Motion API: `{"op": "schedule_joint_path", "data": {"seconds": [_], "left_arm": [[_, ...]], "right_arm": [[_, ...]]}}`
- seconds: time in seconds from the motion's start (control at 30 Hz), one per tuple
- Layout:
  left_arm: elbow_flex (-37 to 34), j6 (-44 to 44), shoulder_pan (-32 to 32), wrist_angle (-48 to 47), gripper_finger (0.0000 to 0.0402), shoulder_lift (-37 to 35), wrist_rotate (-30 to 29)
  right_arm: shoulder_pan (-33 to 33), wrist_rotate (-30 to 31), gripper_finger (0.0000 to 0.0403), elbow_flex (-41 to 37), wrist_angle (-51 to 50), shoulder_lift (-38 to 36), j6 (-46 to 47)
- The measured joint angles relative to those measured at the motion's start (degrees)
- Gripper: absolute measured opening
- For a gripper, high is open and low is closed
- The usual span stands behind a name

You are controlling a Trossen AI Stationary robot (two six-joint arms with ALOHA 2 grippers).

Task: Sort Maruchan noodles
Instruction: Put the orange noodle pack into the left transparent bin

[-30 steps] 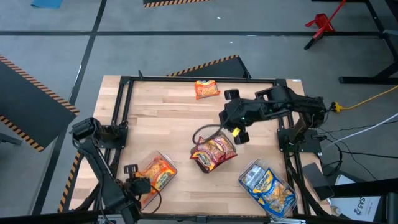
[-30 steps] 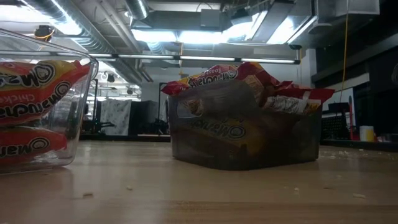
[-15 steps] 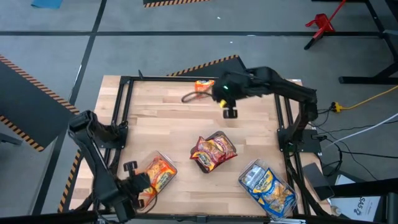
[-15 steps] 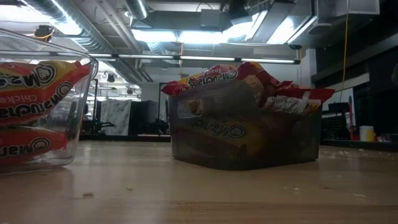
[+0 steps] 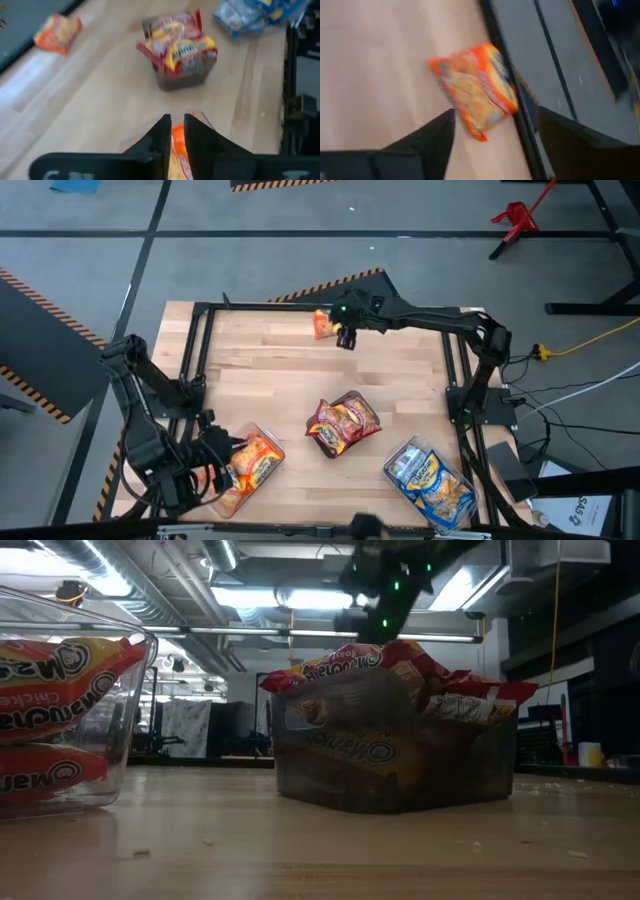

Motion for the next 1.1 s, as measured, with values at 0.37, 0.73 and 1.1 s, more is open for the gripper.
{"op": "schedule_joint_path", "data": {"seconds": [0.37, 0.73, 1.1], "left_arm": [[0.0, 2.6, 5.8, -5.1, 0.0083, -3.6, -4.9], [0.0, 7.8, 10.3, -6.2, 0.0084, -5.1, -4.6], [0.0, 9.3, 10.3, -8.5, 0.0084, -5.1, -4.7]], "right_arm": [[-11.8, -10.2, 0.0339, -1.4, 6.8, 6.8, 24.2], [-12.7, -11.4, 0.034, -1.4, 8.0, 13.6, 28.6], [-13.0, -18.7, 0.0271, -0.6, 7.8, 18.8, 30.4]]}}
